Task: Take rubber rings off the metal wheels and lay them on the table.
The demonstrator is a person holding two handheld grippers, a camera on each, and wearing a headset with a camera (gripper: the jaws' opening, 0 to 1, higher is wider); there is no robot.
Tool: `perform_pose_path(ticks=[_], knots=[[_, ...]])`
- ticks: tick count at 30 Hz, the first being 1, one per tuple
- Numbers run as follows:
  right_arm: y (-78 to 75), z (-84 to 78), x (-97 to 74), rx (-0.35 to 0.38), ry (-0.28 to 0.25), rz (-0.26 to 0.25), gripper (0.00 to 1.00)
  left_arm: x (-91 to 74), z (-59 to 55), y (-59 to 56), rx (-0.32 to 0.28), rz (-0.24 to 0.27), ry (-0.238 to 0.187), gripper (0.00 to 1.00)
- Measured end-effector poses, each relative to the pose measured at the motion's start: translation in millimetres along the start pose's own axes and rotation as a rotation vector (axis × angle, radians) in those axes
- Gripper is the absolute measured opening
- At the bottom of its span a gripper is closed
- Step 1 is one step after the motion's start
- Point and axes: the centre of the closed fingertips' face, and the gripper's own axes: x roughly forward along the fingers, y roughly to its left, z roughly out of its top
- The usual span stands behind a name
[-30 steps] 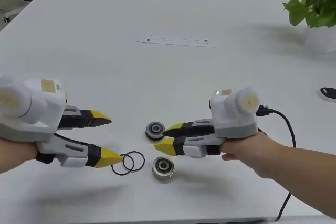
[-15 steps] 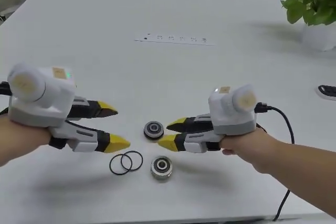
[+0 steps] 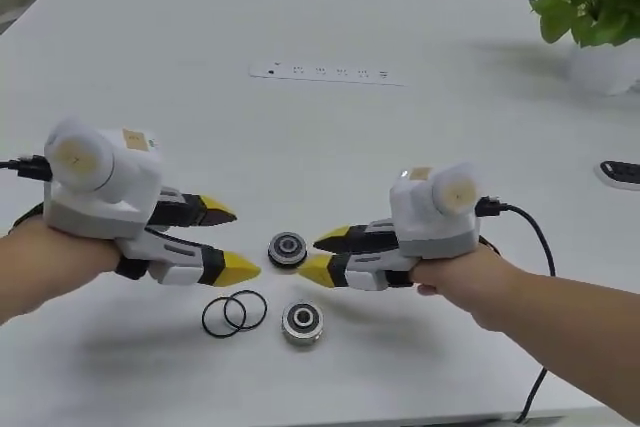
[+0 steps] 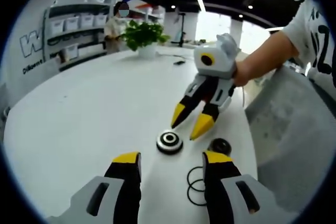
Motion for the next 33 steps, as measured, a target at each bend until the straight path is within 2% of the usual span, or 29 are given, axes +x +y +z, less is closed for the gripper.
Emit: perform_pose_path(ticks=[7, 15, 33], knots=[[-0.2, 0.1, 4.0, 0.001, 0.000, -0.003, 0.24, 7.7, 2.1, 0.0, 0.003, -0.010, 0.003, 0.46], [-1.4, 1.9, 8.6, -0.003, -0.005, -0.004, 0.23, 18.2, -0.3, -0.8, 0.014, -0.024, 0.025, 0.42], [-1.1, 0.1, 10.4, 0.013, -0.015, -0.003, 0.20, 38.4, 4.1, -5.6, 0.017, -0.047, 0.036, 0.32]])
